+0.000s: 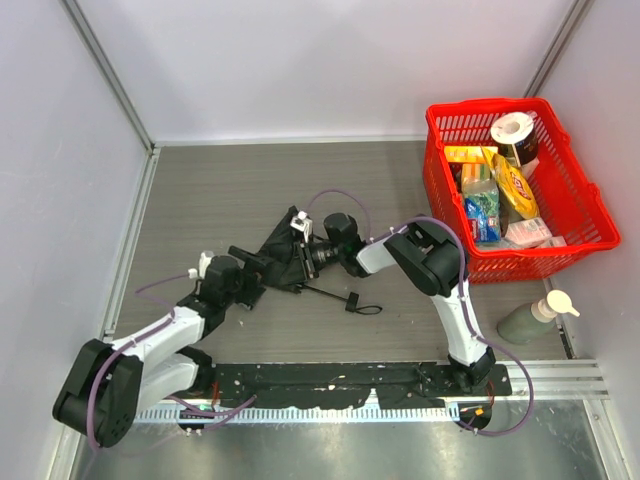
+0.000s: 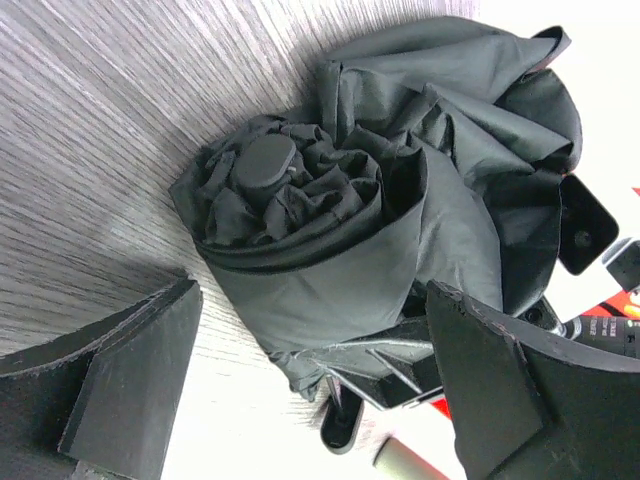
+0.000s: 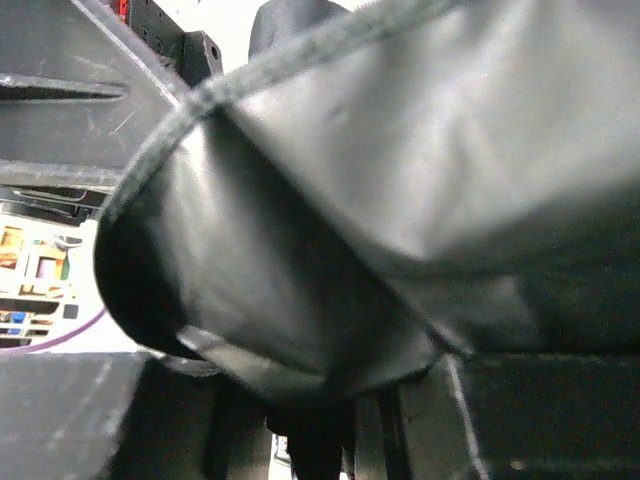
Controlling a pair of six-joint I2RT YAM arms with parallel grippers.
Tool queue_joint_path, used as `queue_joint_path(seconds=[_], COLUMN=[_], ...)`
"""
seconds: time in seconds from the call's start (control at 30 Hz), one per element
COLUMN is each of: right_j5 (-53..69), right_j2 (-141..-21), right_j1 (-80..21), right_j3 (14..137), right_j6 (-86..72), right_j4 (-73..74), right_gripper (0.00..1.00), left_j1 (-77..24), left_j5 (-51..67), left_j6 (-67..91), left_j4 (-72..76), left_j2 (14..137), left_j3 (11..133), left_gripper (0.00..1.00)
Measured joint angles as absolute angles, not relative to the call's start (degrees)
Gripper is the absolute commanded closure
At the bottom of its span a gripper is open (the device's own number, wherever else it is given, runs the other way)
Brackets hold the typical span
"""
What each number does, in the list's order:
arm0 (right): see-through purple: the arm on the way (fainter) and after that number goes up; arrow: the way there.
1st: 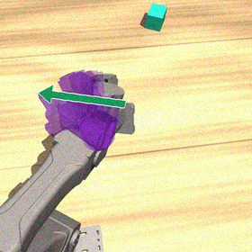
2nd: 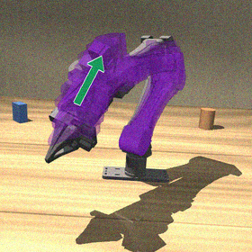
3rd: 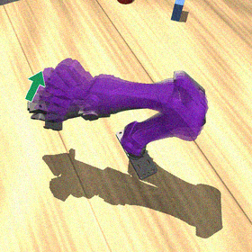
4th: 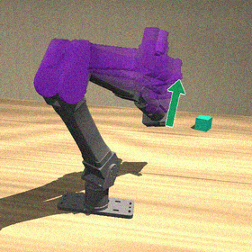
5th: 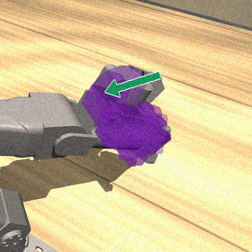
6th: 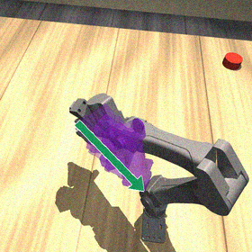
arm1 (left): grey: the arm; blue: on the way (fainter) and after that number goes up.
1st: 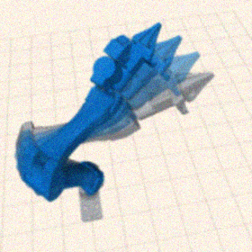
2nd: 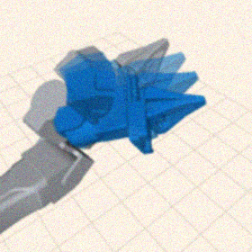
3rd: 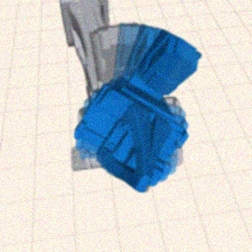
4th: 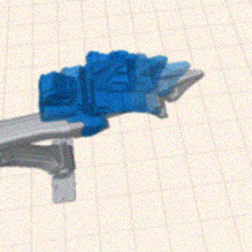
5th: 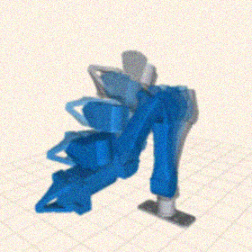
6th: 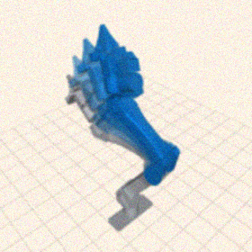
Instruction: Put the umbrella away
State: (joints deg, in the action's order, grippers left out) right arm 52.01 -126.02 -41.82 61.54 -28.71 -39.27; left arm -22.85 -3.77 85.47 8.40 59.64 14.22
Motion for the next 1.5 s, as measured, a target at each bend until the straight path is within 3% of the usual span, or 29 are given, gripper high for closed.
queue_joint_path(seconds=[0.07, 0.33, 0.5, 0.6, 0.83, 0.93, 0.97, 1.13, 1.23, 1.33, 1.37, 1.5], right_j5=[52.9, 53.7, 53.9, 54.0, 54.1, 54.2, 54.2, 54.2, 54.0, 52.4, 51.8, 47.0], right_j2=[-126.4, -127.0, -127.2, -127.2, -127.1, -127.1, -127.1, -127.1, -126.9, -125.9, -125.4, -121.0], right_j1=[-41.6, -41.3, -41.2, -41.0, -40.3, -40.1, -40.1, -40.1, -40.1, -40.1, -40.2, -41.3], right_j3=[61.9, 62.5, 62.8, 63.3, 64.2, 64.9, 65.2, 66.5, 67.0, 67.1, 67.0, 66.9], right_j6=[-29.6, -32.1, -32.7, -32.7, -32.6, -32.1, -31.9, -30.3, -29.6, -28.1, -27.7, -24.2], right_j4=[-39.2, -39.2, -38.9, -37.8, -35.8, -34.0, -33.4, -29.8, -28.4, -26.1, -25.4, -19.2], right_gripper=[0.99, 0.99, 0.99, 0.99, 0.99, 0.99, 0.99, 0.99, 0.80, 0.62, 0.44, 0.27], left_j1=[-23.2, -26.9, -28.7, -29.2, -29.9, -30.0, -30.0, -30.2, -30.2, -30.2, -30.2, -30.2], left_j5=[-5.0, -10.1, -12.5, -13.5, -16.1, -16.5, -16.6, -17.1, -17.2, -17.1, -17.1, -16.6], left_j6=[86.4, 95.7, 99.2, 100.3, 101.1, 100.6, 100.1, 98.7, 98.2, 97.9, 97.9, 97.2], left_j4=[7.1, 0.2, 3.1, 4.4, 11.7, 14.5, 15.1, 17.0, 17.3, 18.4, 18.5, 18.6], left_j2=[60.3, 66.0, 70.4, 71.4, 73.5, 74.3, 74.4, 74.5, 74.9, 76.0, 76.3, 78.4], left_j3=[15.2, 20.8, 21.8, 21.7, 18.4, 17.3, 17.0, 16.3, 16.3, 16.4, 16.6, 18.3], left_gripper=[0.13, 0.08, 0.10, 0.24, 0.46, 0.66, 0.78, 0.91, 0.99, 1.00, 1.00, 1.00])
